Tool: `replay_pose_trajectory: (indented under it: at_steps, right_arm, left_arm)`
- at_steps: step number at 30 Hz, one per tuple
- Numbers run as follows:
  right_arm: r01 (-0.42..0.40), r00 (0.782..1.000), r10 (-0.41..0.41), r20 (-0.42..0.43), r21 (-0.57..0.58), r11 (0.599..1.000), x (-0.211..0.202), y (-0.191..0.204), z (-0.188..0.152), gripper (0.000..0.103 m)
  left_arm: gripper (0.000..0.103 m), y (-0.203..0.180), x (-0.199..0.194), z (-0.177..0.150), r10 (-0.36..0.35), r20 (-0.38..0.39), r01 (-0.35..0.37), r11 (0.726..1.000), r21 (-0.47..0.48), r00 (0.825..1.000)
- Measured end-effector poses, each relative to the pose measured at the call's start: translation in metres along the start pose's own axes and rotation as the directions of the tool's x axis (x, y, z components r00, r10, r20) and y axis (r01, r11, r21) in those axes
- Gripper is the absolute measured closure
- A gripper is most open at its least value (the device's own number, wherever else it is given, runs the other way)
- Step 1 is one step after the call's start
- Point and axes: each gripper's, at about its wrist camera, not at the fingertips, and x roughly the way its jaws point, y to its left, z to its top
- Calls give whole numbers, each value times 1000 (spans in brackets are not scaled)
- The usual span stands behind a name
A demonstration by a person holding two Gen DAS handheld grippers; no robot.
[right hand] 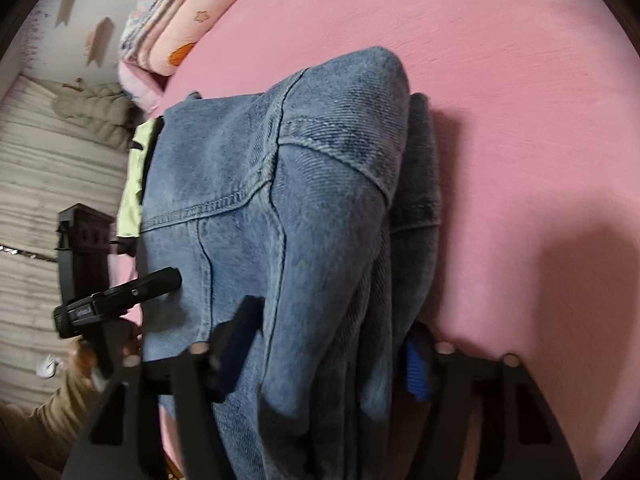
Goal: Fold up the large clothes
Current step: 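Grasp the folded jeans end with the right tool, then lift the held jeans with the right tool and lay them onto the green jacket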
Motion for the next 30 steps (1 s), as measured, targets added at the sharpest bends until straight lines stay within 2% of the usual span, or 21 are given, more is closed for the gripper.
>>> replay_pose_trajectory:
  at_steps: [2,5,8,9,13,16,23,26,30]
  right_arm:
    - [-29,1000,29,-7,0,1000,3,-3,2,53]
    - [-24,1000,24,-5,-32,999,4,3,2,63]
    - [1,1000,1,25,-67,998,-3,15,0,74]
    - [17,999,-14,40,-80,997,-6,21,-2,77]
    - [62,995,-53,87,-109,992,-19,38,-7,81]
    - [95,990,-80,116,-127,987,-31,54,-12,82]
    - [99,989,-81,122,-143,985,-60,109,-38,83]
    - [91,992,-76,100,-159,983,-63,151,-53,83]
    - [65,997,-55,53,-200,978,-60,213,-67,83]
  left_arm:
    - [1,7,3,1,-24,-18,24,1000,8,1000]
    - [4,11,3,2,-28,-20,28,1000,8,999]
    - [17,6,-3,-3,8,19,-9,999,37,1000]
    - [25,4,-8,-5,13,32,-14,999,42,999]
    - [44,-4,-23,-16,36,90,-39,999,32,995]
    - [52,-11,-40,-22,45,122,-49,998,28,991]
    - [53,-12,-110,-63,68,141,-73,997,32,988]
    - [53,-7,-145,-79,84,126,-87,996,17,989]
    - [53,19,-207,-98,113,111,-114,993,6,987]
